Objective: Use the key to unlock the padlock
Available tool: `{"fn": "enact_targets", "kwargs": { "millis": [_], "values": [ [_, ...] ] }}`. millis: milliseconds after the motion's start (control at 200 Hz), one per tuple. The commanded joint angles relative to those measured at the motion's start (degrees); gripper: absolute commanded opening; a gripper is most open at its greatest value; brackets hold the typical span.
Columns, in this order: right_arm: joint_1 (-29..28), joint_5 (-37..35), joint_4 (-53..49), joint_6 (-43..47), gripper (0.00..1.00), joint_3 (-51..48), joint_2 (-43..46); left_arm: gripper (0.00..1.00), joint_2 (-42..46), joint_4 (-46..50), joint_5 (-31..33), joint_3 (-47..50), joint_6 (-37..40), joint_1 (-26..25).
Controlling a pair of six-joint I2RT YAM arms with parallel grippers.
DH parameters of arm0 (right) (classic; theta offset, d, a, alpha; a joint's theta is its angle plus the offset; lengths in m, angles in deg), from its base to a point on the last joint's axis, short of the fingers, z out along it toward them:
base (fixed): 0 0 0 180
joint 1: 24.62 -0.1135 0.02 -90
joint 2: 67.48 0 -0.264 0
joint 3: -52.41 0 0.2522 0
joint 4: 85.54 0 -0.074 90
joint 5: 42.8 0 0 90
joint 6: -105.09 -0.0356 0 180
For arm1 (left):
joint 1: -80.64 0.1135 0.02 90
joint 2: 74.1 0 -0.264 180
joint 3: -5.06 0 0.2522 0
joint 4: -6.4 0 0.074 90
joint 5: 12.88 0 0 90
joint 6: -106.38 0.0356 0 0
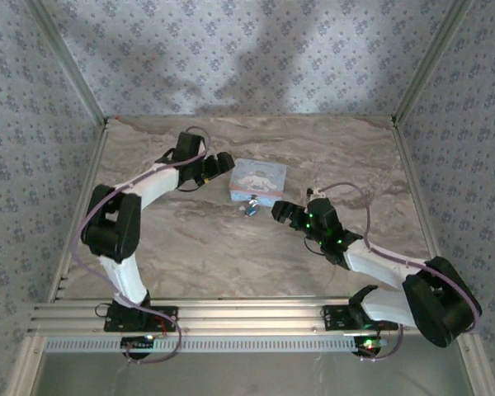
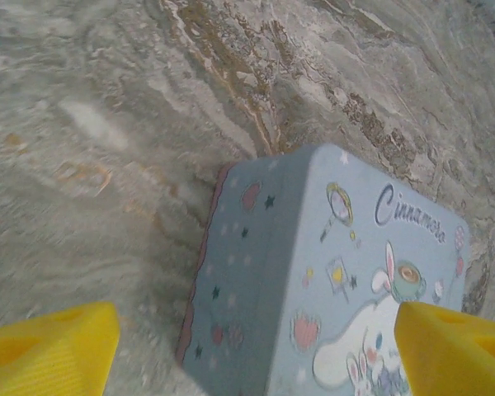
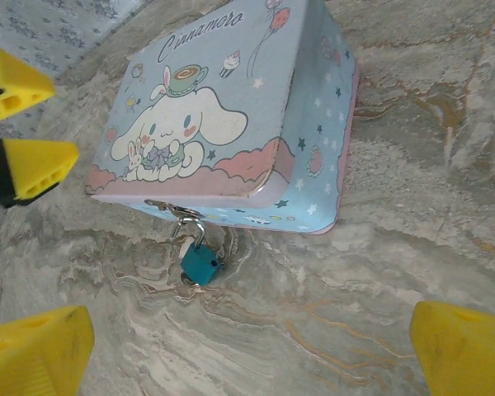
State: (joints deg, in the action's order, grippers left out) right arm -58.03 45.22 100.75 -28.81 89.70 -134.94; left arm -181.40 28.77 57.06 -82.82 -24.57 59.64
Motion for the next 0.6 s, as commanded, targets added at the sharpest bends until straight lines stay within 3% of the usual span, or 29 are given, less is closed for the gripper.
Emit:
{"fn": "enact_targets", "kwargs": {
  "millis": [0,245,595],
  "values": [
    [0.51,-0.26,-3.51,2.78,1.0,-0.37,1.96,0.84,-4.61,1.58,-4.45,-4.99,1.58,-0.14],
    [2.76,8.24,1.41,5.93,1.0,-2.74,3.36,0.73,-9.06,1.75,-6.93,-6.6,1.84,-1.71],
    [3.44,17.18,13.08,6.67,0.94,-1.84,-5.42,0.57,-5.06,-1.53,-6.05,4.48,-0.4,-2.85]
  ]
}}
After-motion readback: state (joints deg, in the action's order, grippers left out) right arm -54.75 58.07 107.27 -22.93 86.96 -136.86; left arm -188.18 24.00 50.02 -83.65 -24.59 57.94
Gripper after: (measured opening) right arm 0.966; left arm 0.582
